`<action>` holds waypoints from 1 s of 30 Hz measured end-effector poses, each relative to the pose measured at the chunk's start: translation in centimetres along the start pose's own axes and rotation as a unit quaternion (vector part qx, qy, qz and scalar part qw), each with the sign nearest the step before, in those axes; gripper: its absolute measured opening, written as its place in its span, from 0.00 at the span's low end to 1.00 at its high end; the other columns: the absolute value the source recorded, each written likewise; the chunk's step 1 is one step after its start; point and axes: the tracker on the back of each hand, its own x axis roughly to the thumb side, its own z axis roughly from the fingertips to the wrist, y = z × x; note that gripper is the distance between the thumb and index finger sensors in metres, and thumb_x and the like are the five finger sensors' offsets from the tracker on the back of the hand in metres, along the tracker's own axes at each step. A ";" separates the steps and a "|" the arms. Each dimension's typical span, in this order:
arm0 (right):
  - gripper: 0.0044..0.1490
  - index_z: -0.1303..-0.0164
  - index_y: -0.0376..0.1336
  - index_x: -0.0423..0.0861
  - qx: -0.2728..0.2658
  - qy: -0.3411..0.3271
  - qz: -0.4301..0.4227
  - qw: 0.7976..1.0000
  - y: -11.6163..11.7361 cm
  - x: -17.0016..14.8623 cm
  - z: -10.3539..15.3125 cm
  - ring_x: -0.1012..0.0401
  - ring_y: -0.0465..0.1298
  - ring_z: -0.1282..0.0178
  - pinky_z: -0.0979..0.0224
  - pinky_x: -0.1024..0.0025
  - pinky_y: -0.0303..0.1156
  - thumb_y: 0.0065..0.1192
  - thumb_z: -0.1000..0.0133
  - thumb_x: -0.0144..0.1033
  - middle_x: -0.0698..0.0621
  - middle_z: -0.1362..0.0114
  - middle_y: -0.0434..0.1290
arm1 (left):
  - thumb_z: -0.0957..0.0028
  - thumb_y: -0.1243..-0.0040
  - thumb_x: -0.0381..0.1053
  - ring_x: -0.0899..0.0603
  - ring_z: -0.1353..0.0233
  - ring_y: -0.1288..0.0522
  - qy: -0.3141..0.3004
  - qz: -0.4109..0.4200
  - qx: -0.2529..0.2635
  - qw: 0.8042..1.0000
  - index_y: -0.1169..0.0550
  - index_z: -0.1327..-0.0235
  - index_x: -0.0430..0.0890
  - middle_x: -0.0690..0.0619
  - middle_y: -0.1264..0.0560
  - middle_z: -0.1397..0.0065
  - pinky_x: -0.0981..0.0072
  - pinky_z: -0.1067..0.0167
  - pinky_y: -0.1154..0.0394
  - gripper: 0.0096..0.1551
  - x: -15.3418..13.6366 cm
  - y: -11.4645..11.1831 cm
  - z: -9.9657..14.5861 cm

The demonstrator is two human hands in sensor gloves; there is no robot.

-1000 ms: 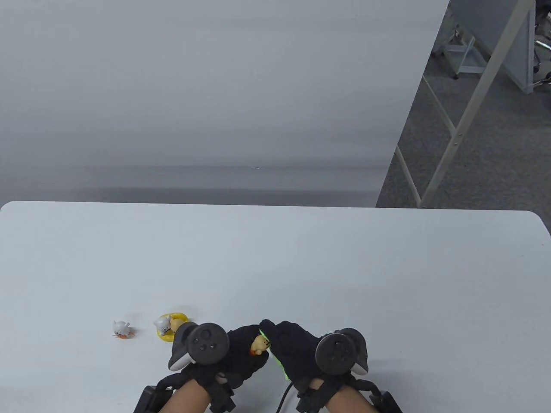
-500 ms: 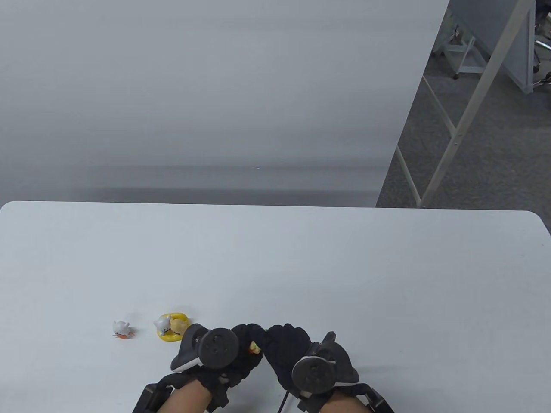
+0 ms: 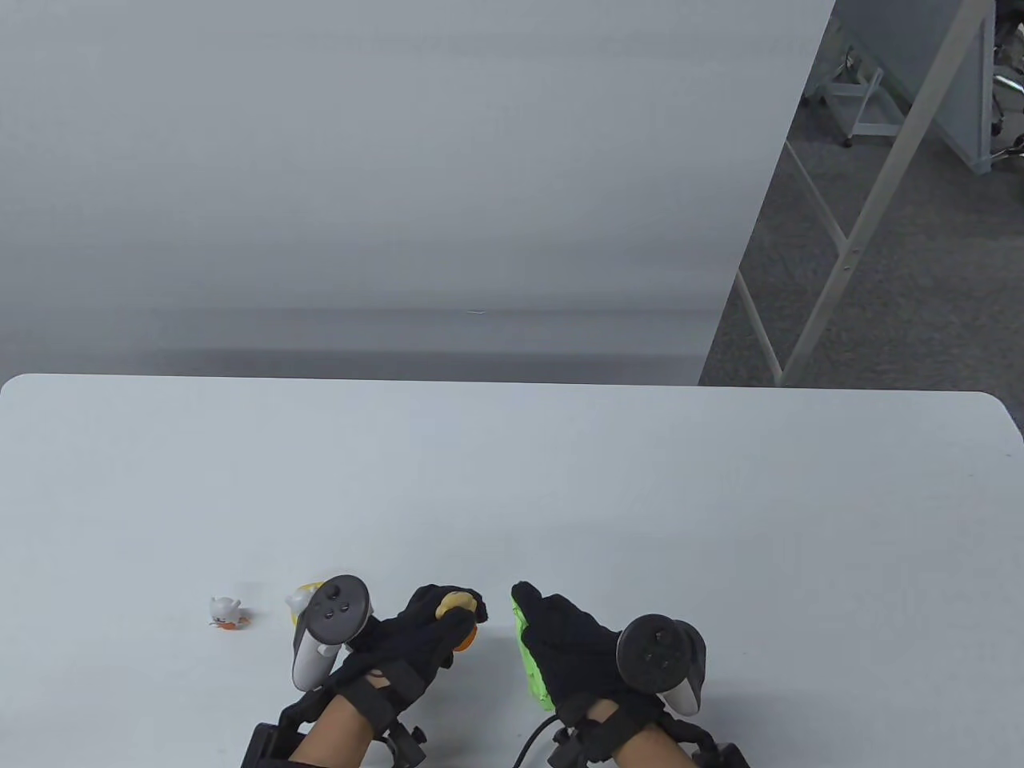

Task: Dust the small ornaments

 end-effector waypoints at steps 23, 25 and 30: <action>0.28 0.28 0.63 0.34 0.149 -0.034 0.046 0.987 1.4 -0.7 -1.5 0.39 0.81 0.53 0.44 0.29 0.77 0.62 0.41 0.20 0.22 0.41 0.75 | 0.62 0.13 0.48 0.37 0.58 0.06 -0.104 -0.287 0.055 0.951 0.21 0.45 0.42 0.40 0.15 0.41 0.54 0.69 0.03 0.34 4.4 -1.3 0.2; 0.28 0.28 0.62 0.33 0.150 0.014 -0.080 0.985 1.1 -1.9 -1.5 0.37 0.80 0.53 0.44 0.27 0.76 0.62 0.40 0.19 0.21 0.40 0.74 | 0.62 0.13 0.49 0.37 0.58 0.06 -0.089 -0.171 0.067 0.979 0.21 0.44 0.43 0.41 0.15 0.41 0.55 0.70 0.03 0.34 2.8 -0.8 0.2; 0.30 0.28 0.60 0.30 -0.004 0.016 -0.098 0.995 1.9 -1.6 -0.5 0.38 0.80 0.54 0.46 0.28 0.76 0.62 0.40 0.19 0.20 0.42 0.74 | 0.55 0.14 0.53 0.45 0.66 0.04 0.013 0.044 0.158 0.986 0.25 0.42 0.36 0.37 0.15 0.46 0.65 0.77 0.02 0.38 0.4 -1.2 0.2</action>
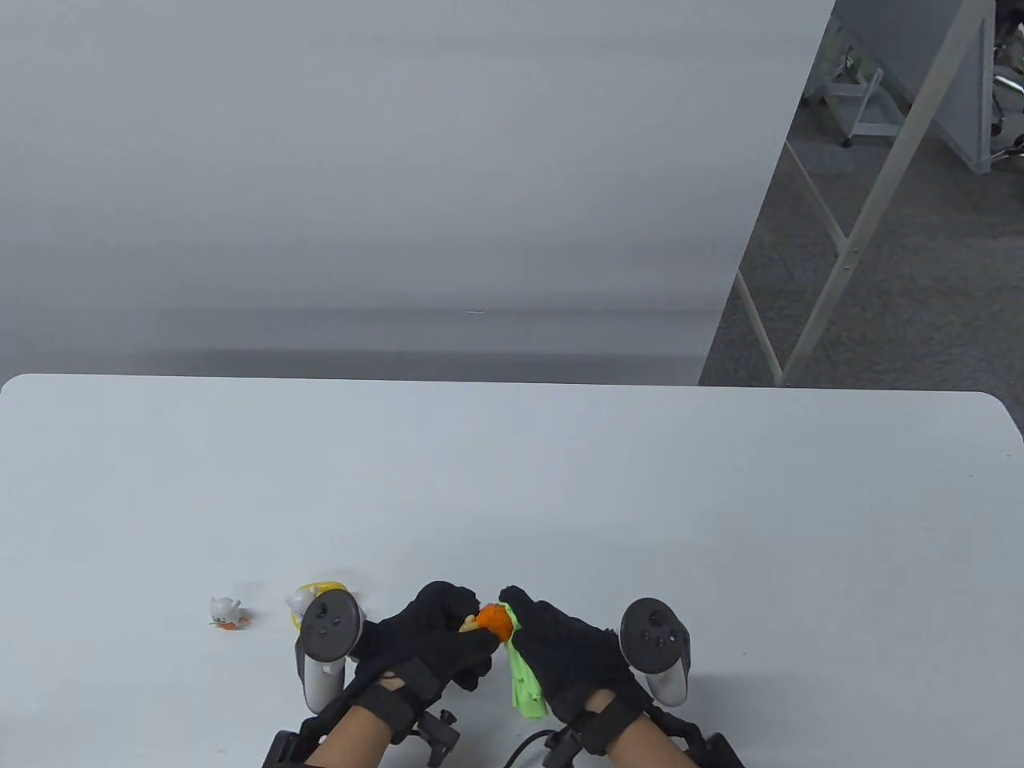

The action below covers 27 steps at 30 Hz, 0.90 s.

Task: Dust the small ornaments

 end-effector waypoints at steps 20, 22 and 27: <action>0.29 0.28 0.60 0.32 0.089 0.004 0.013 0.996 -0.5 0.4 -0.7 0.38 0.81 0.54 0.46 0.29 0.77 0.62 0.40 0.20 0.21 0.42 0.75 | 0.59 0.12 0.48 0.39 0.59 0.04 -0.093 0.008 -0.072 0.993 0.23 0.39 0.41 0.41 0.16 0.39 0.56 0.71 0.02 0.38 -1.0 0.6 -0.7; 0.29 0.28 0.59 0.30 0.044 -0.002 0.036 0.998 0.0 0.6 -0.4 0.38 0.80 0.54 0.46 0.28 0.77 0.62 0.40 0.19 0.20 0.42 0.74 | 0.57 0.13 0.50 0.41 0.59 0.04 -0.045 0.037 -0.042 0.997 0.24 0.39 0.40 0.41 0.17 0.38 0.59 0.72 0.02 0.38 -1.6 0.4 -0.5; 0.30 0.29 0.59 0.30 0.024 -0.036 0.179 0.983 1.4 1.7 -0.1 0.38 0.81 0.54 0.46 0.28 0.77 0.63 0.40 0.20 0.20 0.42 0.75 | 0.52 0.16 0.52 0.43 0.60 0.05 -0.040 -0.081 0.014 0.996 0.27 0.40 0.41 0.40 0.20 0.35 0.62 0.73 0.03 0.36 -0.8 -0.1 -0.4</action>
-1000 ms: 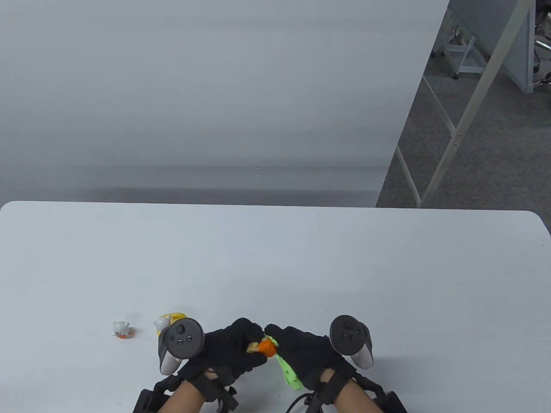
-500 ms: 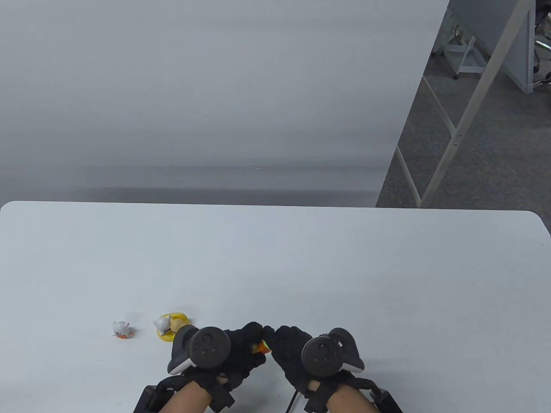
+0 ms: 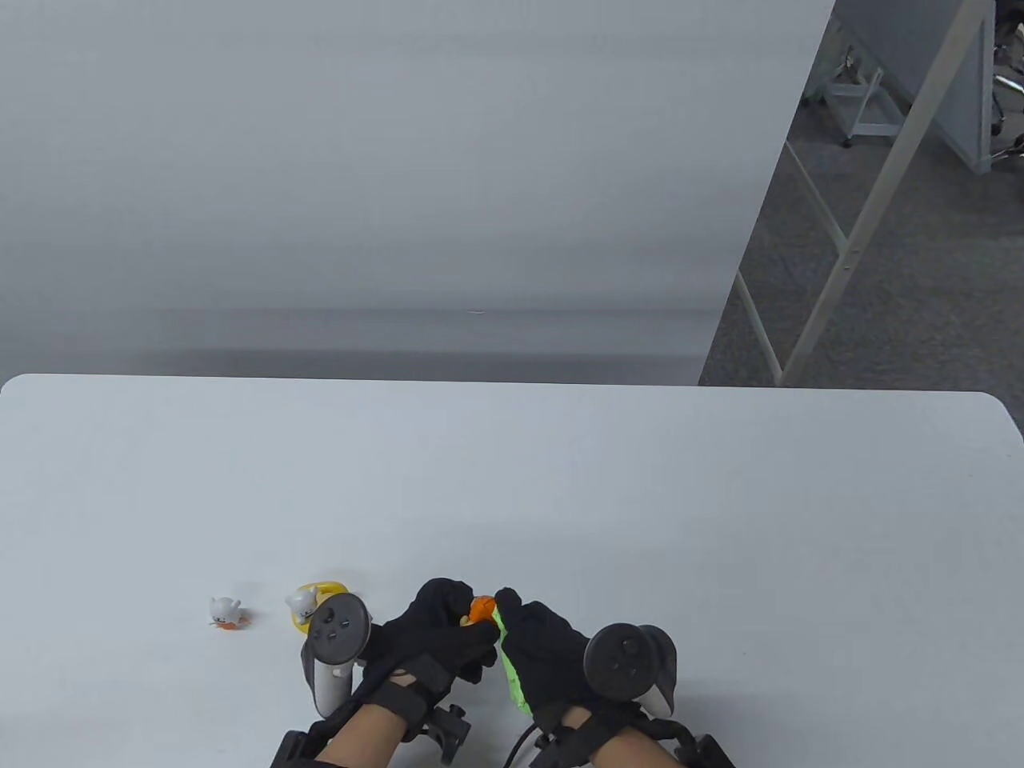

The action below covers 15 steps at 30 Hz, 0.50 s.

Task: Dust the small ornaments

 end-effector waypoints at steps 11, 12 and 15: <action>0.30 0.30 0.59 0.29 0.031 -0.020 -0.122 0.992 -1.2 0.0 -0.7 0.38 0.81 0.55 0.46 0.28 0.77 0.64 0.41 0.20 0.21 0.42 0.76 | 0.55 0.16 0.50 0.36 0.54 0.07 -0.086 0.047 -0.023 0.995 0.32 0.36 0.37 0.31 0.32 0.23 0.55 0.64 0.05 0.44 2.8 1.4 -0.3; 0.29 0.29 0.60 0.30 0.086 -0.041 -0.129 0.987 -1.4 -0.1 -0.8 0.37 0.81 0.54 0.45 0.28 0.77 0.64 0.40 0.20 0.21 0.41 0.75 | 0.54 0.16 0.51 0.37 0.55 0.07 -0.092 0.024 0.010 0.995 0.32 0.36 0.37 0.30 0.31 0.24 0.57 0.65 0.04 0.44 3.4 2.2 -0.7; 0.28 0.29 0.63 0.31 0.044 -0.009 -0.117 0.992 -2.7 -1.1 -0.4 0.37 0.81 0.54 0.45 0.27 0.76 0.65 0.41 0.19 0.20 0.42 0.75 | 0.54 0.16 0.55 0.37 0.52 0.08 -0.096 -0.073 0.030 0.992 0.31 0.36 0.37 0.31 0.30 0.25 0.55 0.63 0.06 0.44 5.4 3.7 -1.5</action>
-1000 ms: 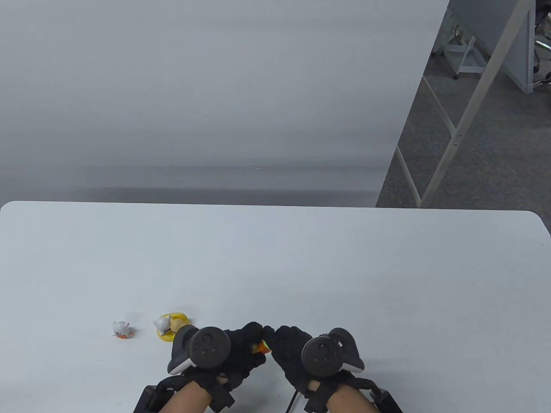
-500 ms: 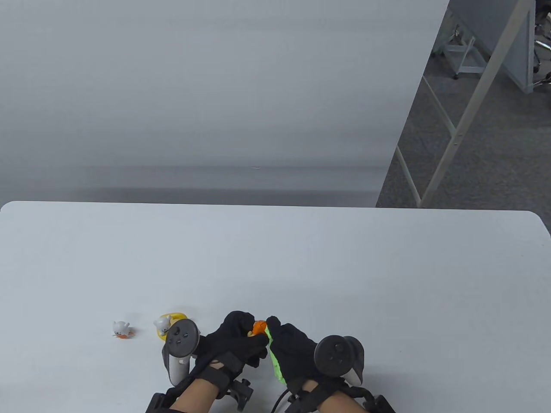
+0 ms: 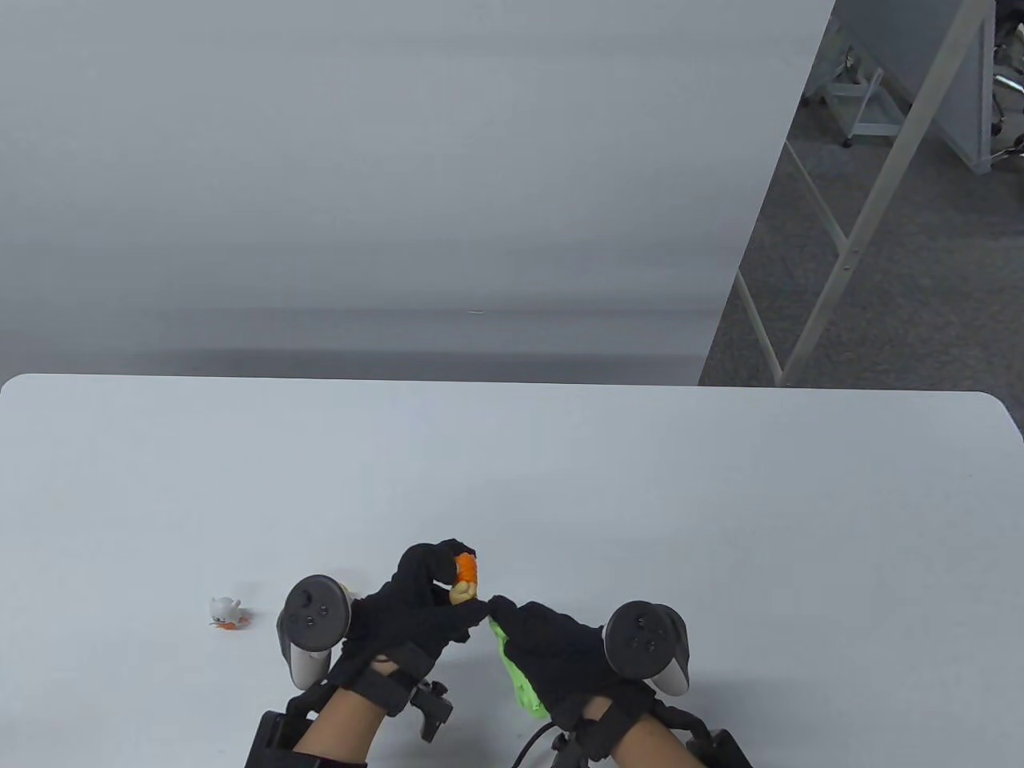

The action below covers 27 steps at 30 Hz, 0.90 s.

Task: Dust the small ornaments

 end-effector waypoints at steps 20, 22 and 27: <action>0.28 0.29 0.63 0.33 -0.041 0.031 0.064 0.997 -3.7 -1.1 1.3 0.38 0.81 0.54 0.45 0.29 0.77 0.65 0.40 0.21 0.22 0.41 0.76 | 0.60 0.13 0.57 0.38 0.52 0.09 0.154 -0.455 -0.217 0.850 0.29 0.37 0.38 0.36 0.26 0.26 0.51 0.60 0.09 0.47 -6.7 -5.7 -15.1; 0.28 0.29 0.63 0.33 -0.035 0.036 0.072 0.996 -3.5 -1.3 1.4 0.38 0.81 0.54 0.45 0.29 0.77 0.65 0.40 0.21 0.22 0.41 0.76 | 0.62 0.13 0.59 0.41 0.55 0.09 0.172 -0.475 -0.220 0.834 0.32 0.34 0.37 0.38 0.26 0.27 0.53 0.62 0.09 0.53 -7.5 -6.4 -15.9; 0.28 0.29 0.64 0.32 -0.045 0.043 0.050 0.997 -4.0 -1.8 1.5 0.38 0.81 0.54 0.45 0.29 0.77 0.65 0.40 0.21 0.22 0.42 0.76 | 0.61 0.14 0.57 0.41 0.53 0.09 0.188 -0.485 -0.222 0.825 0.37 0.24 0.38 0.38 0.28 0.25 0.53 0.60 0.09 0.60 -8.7 -7.8 -16.9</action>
